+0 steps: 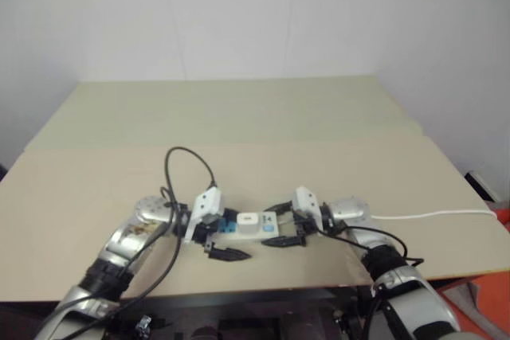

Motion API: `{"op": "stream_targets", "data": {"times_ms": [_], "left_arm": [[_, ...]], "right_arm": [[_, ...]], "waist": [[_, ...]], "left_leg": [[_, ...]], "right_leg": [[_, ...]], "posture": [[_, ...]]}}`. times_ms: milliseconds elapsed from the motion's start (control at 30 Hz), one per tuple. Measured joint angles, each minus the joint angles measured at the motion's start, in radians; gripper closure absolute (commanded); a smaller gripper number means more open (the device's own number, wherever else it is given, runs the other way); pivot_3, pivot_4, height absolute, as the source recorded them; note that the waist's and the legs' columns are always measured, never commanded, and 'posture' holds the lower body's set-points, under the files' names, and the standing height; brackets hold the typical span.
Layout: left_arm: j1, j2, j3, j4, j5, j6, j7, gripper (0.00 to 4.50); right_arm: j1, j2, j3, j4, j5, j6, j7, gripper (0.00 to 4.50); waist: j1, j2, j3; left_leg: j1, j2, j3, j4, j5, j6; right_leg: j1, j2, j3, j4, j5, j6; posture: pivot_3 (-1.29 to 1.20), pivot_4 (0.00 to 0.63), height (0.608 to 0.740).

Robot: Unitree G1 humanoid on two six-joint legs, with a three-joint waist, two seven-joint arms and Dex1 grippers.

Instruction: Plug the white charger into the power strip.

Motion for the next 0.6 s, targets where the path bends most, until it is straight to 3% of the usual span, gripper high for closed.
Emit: {"op": "stream_targets", "data": {"times_ms": [67,333,600], "left_arm": [[0.000,0.004,0.018,-0.005,-0.002,0.012,0.002,0.00],[0.004,0.110,0.138,-0.094,-0.050,0.059,0.000,0.00],[0.203,0.306,0.387,-0.224,-0.136,0.117,0.007,0.00]], "right_arm": [[-0.001,0.000,0.002,0.003,-0.009,0.003,-0.005,0.05],[0.020,-0.055,-0.006,-0.054,-0.009,0.008,-0.012,0.05],[0.170,-0.310,-0.161,-0.307,0.081,0.137,-0.010,0.05]], "waist": [[-0.001,-0.001,0.002],[0.008,-0.004,0.009],[0.033,-0.004,0.012]], "left_leg": [[-0.002,0.000,0.000,0.000,0.000,0.000],[-0.010,-0.001,0.000,0.000,0.000,0.000],[-0.036,-0.004,-0.001,0.000,0.000,0.000]], "right_leg": [[-0.002,0.000,0.000,0.000,0.000,0.000],[-0.011,-0.002,0.000,0.000,0.000,0.000],[-0.036,-0.008,-0.003,0.001,0.005,-0.006]], "posture": [[0.00,0.150,0.740],[0.00,0.150,0.740],[0.00,0.150,0.740]]}}
